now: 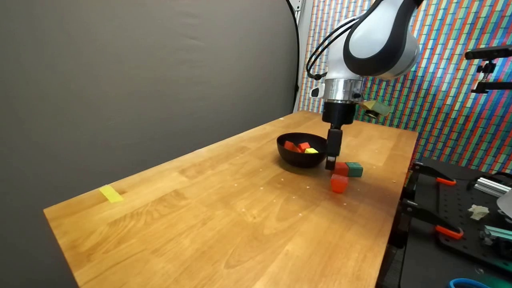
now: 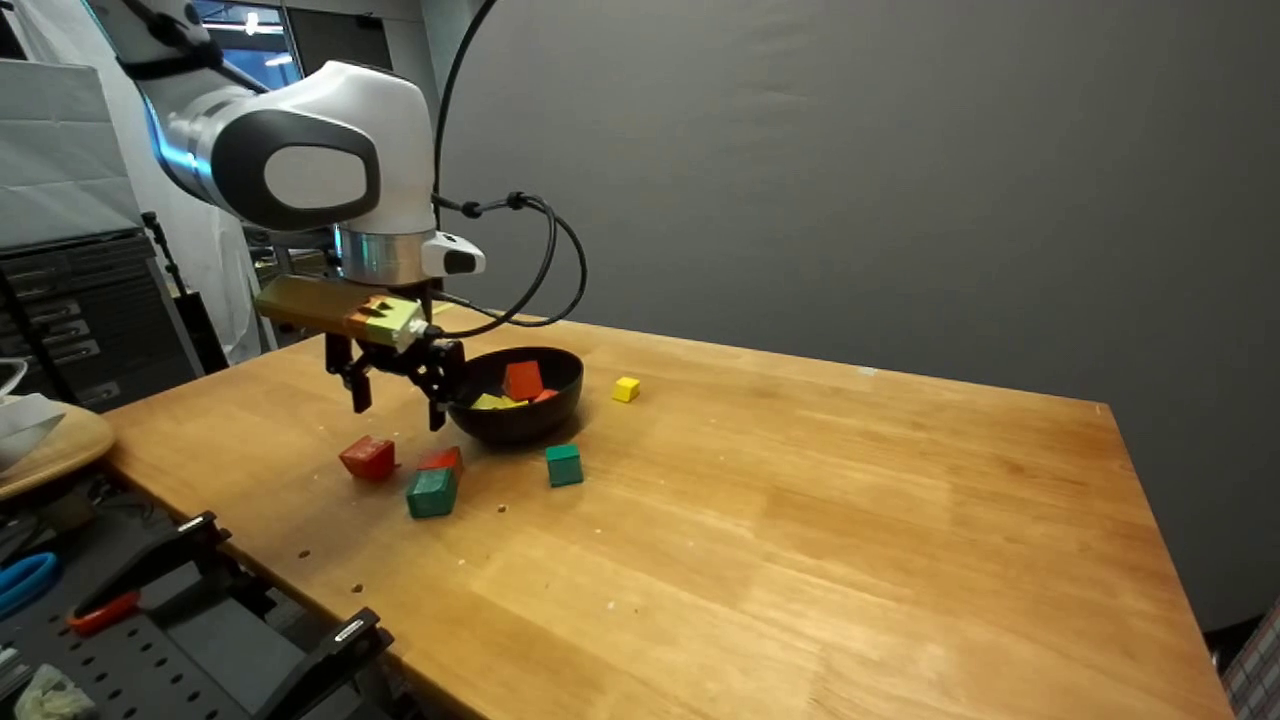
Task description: Put all the blocks in the bowl one at a time except the right yellow block
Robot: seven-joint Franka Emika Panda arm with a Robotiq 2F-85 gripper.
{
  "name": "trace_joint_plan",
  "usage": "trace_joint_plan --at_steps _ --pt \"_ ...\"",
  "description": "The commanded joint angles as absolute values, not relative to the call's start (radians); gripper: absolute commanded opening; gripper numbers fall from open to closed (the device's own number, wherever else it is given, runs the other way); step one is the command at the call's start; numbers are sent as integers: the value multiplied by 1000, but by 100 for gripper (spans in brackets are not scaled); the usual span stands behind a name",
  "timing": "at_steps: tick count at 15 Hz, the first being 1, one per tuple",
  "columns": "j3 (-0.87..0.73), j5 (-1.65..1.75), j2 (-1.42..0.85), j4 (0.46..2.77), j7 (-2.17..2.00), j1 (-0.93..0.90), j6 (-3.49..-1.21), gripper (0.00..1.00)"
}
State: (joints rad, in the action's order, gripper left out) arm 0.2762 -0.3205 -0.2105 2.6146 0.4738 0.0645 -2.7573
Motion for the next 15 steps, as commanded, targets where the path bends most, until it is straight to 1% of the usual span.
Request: trace_joint_plan --at_steps 1,5,6,7,8,11,15 --pt "246 -250 -220 2608 446 33 -2722 100" --pt "220 -168 -236 2595 401 9 -2679 99" --pt "218 -154 -245 2589 398 6 -2671 74" --pt "220 -151 -253 2580 402 5 -2655 74" --pt "221 -146 -259 2573 405 4 -2643 70" --pt "224 -145 -279 2545 412 1 -2593 45" --pt "219 -148 -286 2511 412 -9 -2533 16"
